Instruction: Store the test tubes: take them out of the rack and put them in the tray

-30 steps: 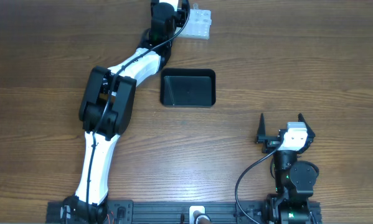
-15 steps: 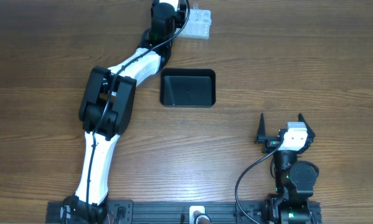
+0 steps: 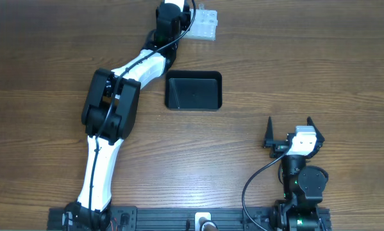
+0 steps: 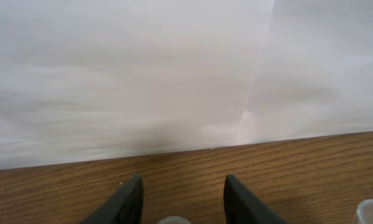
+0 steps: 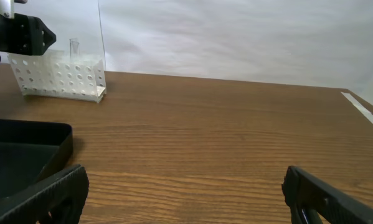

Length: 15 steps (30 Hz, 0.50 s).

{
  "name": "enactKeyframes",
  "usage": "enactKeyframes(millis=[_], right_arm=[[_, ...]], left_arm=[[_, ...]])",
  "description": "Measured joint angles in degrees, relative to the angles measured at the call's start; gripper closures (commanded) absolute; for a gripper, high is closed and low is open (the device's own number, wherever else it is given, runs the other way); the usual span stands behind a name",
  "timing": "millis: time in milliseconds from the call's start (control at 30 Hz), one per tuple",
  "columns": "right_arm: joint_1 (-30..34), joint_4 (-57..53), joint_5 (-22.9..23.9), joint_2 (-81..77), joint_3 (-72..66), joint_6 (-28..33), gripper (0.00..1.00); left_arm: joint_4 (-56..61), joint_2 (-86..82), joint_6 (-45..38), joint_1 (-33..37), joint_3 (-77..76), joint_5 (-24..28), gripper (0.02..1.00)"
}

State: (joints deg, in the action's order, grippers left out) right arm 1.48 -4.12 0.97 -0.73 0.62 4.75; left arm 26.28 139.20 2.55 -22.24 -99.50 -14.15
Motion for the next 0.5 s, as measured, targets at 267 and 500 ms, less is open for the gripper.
enactKeyframes(millis=[267,500], right_arm=[[0.0,0.0,0.0,0.0,0.0,0.0,0.009],[0.0,0.0,0.0,0.0,0.0,0.0,0.007]], left_arm=[[-0.2,0.0,0.0,0.0,0.0,0.0,0.709],[-0.3,0.0,0.0,0.0,0.0,0.0,0.768]])
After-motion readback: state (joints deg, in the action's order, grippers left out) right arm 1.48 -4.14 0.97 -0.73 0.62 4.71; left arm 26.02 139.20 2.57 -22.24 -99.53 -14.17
